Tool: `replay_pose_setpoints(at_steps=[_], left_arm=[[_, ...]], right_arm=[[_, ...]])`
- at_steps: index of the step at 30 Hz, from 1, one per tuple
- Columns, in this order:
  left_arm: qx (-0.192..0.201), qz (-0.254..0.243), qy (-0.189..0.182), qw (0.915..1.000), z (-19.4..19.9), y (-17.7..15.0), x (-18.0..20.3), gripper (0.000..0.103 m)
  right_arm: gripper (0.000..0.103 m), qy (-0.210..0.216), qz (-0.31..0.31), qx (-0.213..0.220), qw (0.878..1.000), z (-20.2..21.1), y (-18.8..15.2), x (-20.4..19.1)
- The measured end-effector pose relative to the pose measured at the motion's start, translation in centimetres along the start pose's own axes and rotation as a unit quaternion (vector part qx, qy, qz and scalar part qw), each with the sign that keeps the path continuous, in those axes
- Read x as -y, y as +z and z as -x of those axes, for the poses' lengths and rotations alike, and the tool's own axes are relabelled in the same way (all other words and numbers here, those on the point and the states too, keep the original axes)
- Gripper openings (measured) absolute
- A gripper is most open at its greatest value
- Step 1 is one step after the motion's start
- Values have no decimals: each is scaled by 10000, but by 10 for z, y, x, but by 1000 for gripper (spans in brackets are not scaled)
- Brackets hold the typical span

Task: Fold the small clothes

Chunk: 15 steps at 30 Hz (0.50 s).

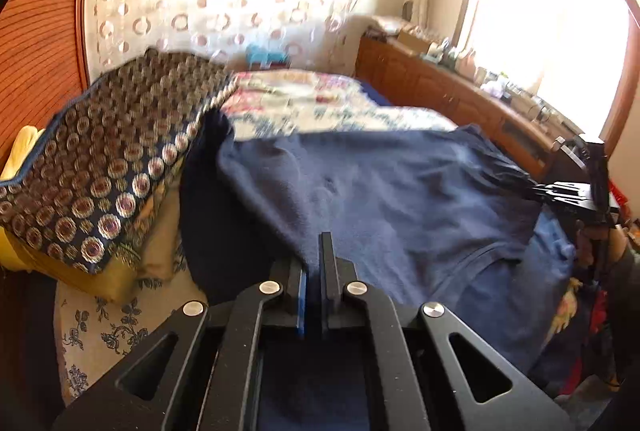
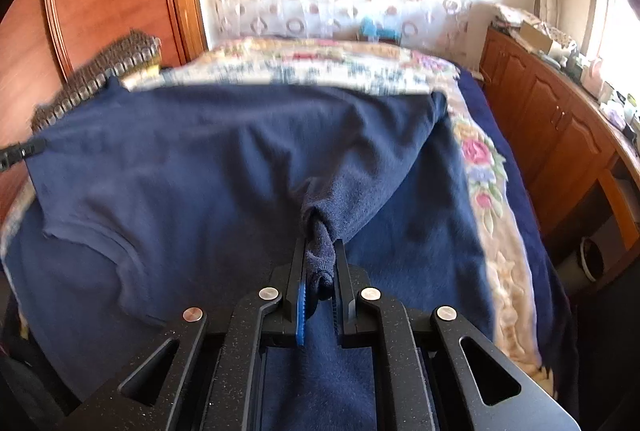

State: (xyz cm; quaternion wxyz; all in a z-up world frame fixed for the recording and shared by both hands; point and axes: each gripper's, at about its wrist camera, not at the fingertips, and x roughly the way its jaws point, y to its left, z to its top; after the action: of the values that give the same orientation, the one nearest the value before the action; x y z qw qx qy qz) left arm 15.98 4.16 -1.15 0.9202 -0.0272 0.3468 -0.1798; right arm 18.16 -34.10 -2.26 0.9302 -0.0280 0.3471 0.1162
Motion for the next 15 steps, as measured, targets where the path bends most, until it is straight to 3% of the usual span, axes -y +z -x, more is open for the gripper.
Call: replay_pose_setpoints(at_steps=[8,12,15], left_arm=[[405,6,-391,9984,55,-6,16,5],[344,27,-412,9986,71,-26,21,5],[144,-12,-232,9996,71,-49,24,5]], right_arm=[[9,100,-96,528,9985,59,3,12],[9,149,-121,628,9978,88,-10,22],[10,130,-79,565,9983,96,-25,23]])
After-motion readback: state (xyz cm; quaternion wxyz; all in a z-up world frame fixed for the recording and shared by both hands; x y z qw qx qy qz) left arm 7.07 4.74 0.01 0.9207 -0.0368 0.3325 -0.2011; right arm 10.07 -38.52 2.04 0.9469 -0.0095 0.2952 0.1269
